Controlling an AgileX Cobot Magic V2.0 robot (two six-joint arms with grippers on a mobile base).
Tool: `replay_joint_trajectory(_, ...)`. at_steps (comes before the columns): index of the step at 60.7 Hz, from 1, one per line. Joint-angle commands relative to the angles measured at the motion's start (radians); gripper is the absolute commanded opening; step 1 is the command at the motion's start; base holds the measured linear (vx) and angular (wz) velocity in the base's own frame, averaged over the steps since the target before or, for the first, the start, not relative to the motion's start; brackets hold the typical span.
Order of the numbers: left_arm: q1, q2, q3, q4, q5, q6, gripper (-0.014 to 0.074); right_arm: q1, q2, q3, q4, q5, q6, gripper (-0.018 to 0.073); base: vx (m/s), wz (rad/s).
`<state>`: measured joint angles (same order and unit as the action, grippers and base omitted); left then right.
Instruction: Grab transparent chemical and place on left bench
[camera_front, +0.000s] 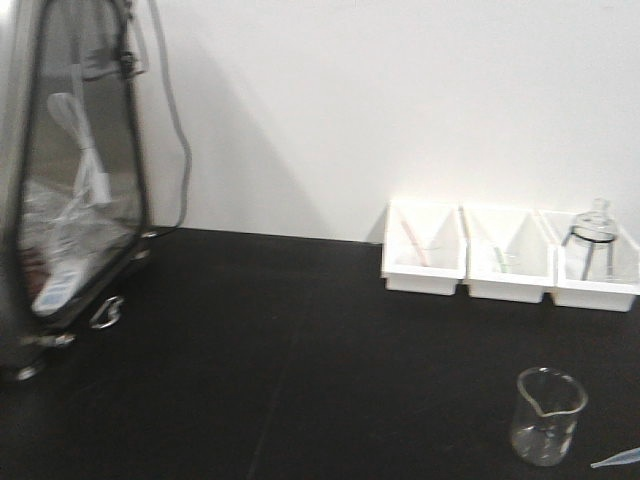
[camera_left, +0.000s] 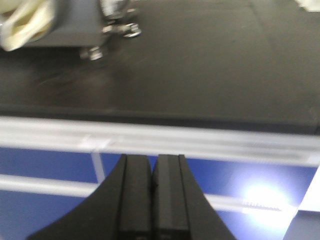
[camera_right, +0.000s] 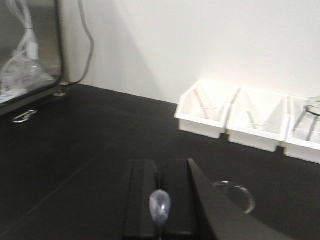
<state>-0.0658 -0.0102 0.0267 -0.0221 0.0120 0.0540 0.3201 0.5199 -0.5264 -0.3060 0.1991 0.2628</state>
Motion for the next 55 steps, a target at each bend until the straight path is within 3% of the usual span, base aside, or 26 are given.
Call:
replay_joint_trajectory(1, -0.002, -0.019, 0.016, -0.001, -0.078, -0.008, -0.0003, 0.001, 0.006, -0.032, -0.006, -0.076, -0.004, -0.0004, 0.29, -0.49)
replay_joint_trajectory(29, -0.002, -0.019, 0.016, -0.001, -0.078, -0.008, -0.0003, 0.001, 0.006, -0.032, -0.006, -0.076, -0.004, -0.0004, 0.24, -0.37)
replay_joint_trajectory(55, -0.002, -0.019, 0.016, -0.001, -0.078, -0.008, -0.0003, 0.001, 0.006, -0.032, -0.006, -0.076, -0.004, -0.0004, 0.1, -0.1)
